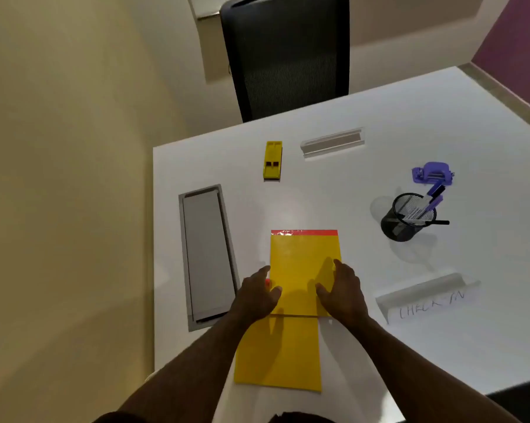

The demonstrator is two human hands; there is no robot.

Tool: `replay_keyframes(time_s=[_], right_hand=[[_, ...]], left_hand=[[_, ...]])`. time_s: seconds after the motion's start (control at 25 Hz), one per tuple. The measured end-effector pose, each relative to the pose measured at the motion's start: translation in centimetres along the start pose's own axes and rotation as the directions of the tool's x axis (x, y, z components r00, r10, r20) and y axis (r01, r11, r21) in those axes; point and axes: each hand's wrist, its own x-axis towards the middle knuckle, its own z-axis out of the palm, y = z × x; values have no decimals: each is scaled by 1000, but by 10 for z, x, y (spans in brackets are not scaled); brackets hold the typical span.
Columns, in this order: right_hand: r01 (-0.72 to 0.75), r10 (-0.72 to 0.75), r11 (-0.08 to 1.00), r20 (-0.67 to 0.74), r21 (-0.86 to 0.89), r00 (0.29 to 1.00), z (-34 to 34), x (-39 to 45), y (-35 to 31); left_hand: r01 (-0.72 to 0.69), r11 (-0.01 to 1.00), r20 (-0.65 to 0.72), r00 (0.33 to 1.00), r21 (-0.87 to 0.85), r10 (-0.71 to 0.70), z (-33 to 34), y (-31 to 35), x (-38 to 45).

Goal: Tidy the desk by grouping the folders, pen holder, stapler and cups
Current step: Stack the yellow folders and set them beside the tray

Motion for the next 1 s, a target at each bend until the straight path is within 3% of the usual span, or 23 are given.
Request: replay_keyframes(time_s=[0.16, 0.28, 0.4, 0.52, 0.8, 0.92, 1.0], right_hand=[[-80, 86, 994, -80, 80, 993, 4, 7, 4], [-107, 127, 983, -135, 148, 983, 4, 19, 4], [-223, 246, 955, -104, 195, 964, -3, 33, 1], [-285, 319, 905, -61, 316, 946, -6, 45, -1], [-166, 168, 815, 46, 555, 985, 13, 58, -62], [-93, 26, 837, 130, 539, 991, 38, 56, -103], [-78, -52, 843, 226, 533, 973, 55, 52, -129]], left_hand=[[97, 995, 67, 993, 34, -99, 5, 1, 14], [96, 995, 60, 993, 30, -97, 13, 2, 22], [167, 973, 27, 986, -159, -165, 10, 2, 30], [247, 890, -11, 962, -384, -272, -1, 8, 37], [157, 867, -314, 889, -473, -332, -68, -9, 45], [219, 860, -401, 813, -461, -422, -100, -45, 42], [330, 818, -389, 754, -472, -529, -116, -73, 35]])
